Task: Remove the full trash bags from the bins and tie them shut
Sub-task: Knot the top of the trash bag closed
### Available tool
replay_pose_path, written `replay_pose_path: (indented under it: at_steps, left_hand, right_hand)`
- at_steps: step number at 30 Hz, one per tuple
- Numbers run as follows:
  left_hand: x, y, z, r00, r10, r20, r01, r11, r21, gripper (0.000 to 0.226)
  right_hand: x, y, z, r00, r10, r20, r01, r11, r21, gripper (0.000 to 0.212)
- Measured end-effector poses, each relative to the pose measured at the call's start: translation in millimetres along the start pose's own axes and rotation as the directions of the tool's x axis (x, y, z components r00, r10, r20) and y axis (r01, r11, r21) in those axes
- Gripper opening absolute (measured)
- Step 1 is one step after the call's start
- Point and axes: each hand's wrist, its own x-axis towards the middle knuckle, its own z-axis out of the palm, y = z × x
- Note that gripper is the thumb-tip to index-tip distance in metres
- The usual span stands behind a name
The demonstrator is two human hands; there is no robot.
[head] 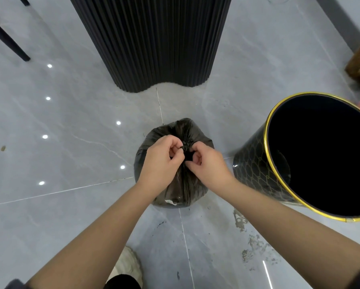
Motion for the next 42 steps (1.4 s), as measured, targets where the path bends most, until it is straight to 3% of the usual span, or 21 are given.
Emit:
replay_pose_path:
  at_steps: [3,8,12,15,18,25,34,42]
  left_hand:
    - [1,0,-6,0.998,0.020,0.056,-0.020,1.000,-0.009,0.010]
    - [-4,1,-19,0.998,0.051,-0.033,-0.053,0.997,-0.058,0.013]
    - [-6,-5,-20,0.997,0.071,0.023,-0.071,0.997,0.004,0.013]
    - [-8,-21,-21,0.992,0.079,0.098,-0.100,0.968,0.231,0.025]
    - [-8,-39,-17,0.987,0.086,0.133,-0.141,0.854,0.500,0.043]
    - [0,-27,-24,0.977,0.205,0.056,-0.206,0.842,0.498,0.009]
    - [-31,77,-138,0.994,0.113,0.003,-0.105,0.909,0.402,0.007]
    - [-75,206,-271,0.998,0.051,-0.024,-0.035,0.894,0.446,0.007]
  right_hand:
    - [6,-1,-2,0.997,-0.039,-0.067,0.035,0.997,-0.066,0.016]
    - [9,1,-3,0.996,0.048,-0.074,-0.047,0.999,0.027,0.010]
    - [9,6,-1,0.997,0.059,-0.042,-0.058,0.998,0.016,0.016]
    - [10,13,-4,0.996,0.038,-0.081,-0.042,0.998,-0.052,0.014]
    - [9,16,-6,0.988,-0.067,-0.139,0.045,0.987,-0.156,0.010]
    - [4,1,-21,0.979,-0.159,-0.130,0.122,0.960,-0.253,0.004]
    - [-48,-128,-90,0.978,-0.192,-0.080,0.163,0.947,-0.276,0.012]
    - [-97,-283,-167,0.982,-0.134,0.134,0.165,0.953,-0.256,0.015]
